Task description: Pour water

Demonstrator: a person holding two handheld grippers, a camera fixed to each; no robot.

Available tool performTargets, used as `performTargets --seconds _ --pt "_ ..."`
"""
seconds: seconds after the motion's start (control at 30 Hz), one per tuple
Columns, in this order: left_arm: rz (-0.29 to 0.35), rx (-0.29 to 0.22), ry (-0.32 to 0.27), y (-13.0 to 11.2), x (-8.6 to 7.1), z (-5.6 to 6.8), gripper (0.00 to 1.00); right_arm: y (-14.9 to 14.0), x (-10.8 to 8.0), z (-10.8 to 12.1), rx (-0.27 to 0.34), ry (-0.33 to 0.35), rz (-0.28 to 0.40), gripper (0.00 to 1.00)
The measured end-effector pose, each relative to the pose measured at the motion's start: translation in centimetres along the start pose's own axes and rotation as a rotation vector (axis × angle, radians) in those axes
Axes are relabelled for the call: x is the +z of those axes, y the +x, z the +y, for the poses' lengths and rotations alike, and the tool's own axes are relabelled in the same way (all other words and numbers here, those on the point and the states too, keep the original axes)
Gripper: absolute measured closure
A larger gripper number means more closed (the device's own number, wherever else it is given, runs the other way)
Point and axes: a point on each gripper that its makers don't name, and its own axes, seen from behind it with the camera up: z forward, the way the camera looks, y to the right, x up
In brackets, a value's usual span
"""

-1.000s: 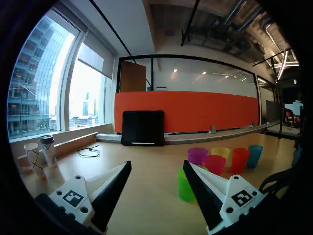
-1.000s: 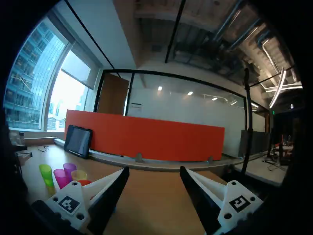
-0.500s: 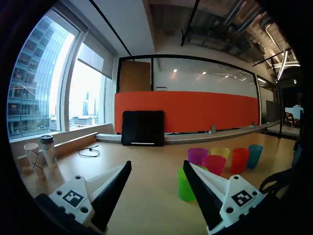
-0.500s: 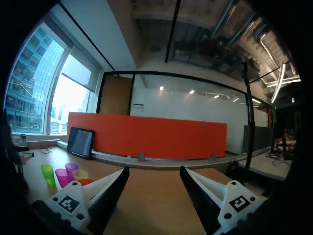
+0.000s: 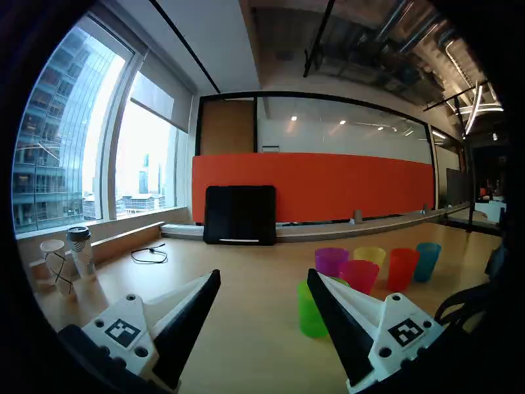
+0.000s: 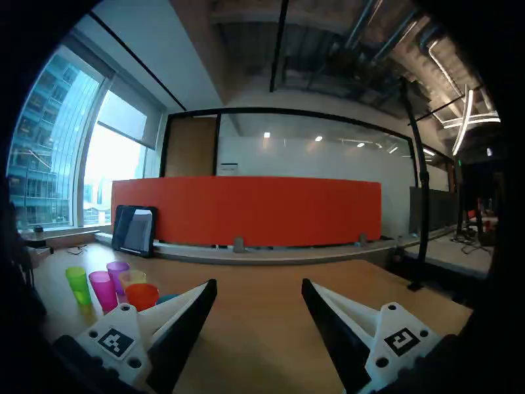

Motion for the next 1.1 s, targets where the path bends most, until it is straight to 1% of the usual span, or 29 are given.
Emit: performTargets --seconds 0.3,0.6,1.1 --pt "0.0 0.0 0.0 0.0 -0.1 0.1 0.01 -2.5 0.0 0.8 0.012 -0.005 -0.017 0.0" --pt "0.0 0.0 0.0 0.0 -0.2 0.1 0.02 -3.8 0.2 1.5 0.059 -0.004 -0.042 0.0" --pt "0.0 0.0 0.0 0.0 -0.1 0.1 0.01 -3.7 0.1 0.9 0.017 0.004 -0.028 0.0"
